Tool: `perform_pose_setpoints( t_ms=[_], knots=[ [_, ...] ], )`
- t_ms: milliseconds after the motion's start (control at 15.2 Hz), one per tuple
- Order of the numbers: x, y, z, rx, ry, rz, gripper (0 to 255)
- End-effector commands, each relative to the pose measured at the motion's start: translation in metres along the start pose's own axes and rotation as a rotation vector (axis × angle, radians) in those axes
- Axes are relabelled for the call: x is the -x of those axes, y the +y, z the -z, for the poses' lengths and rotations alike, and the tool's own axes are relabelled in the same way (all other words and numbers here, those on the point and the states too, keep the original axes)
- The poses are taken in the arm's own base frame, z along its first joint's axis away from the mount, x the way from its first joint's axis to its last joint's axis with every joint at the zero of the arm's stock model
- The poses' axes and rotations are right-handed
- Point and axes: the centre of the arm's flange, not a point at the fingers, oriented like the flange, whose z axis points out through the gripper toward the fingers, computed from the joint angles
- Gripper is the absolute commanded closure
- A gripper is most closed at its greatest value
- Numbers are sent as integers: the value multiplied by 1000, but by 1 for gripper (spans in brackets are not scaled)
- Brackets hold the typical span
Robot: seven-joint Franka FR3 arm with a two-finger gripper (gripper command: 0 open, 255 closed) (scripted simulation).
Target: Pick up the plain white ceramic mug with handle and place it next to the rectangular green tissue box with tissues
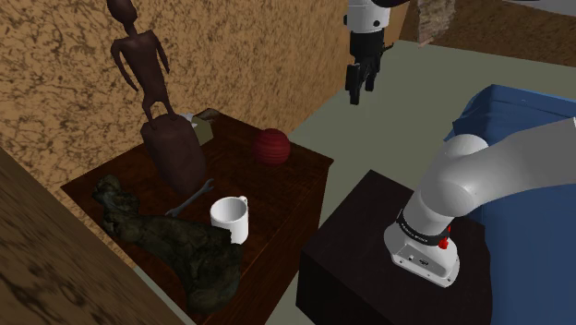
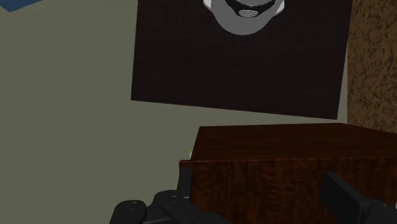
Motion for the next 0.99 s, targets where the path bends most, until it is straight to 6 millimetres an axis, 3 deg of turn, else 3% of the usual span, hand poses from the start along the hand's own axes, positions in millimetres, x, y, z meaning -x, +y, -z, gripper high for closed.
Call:
perform_pose_setpoints(
  t_ms=[0,924],
  knots=[
    [0,0,0,0,0,0,0],
    [-61,-154,-78,10,64,-39,0]
  ],
)
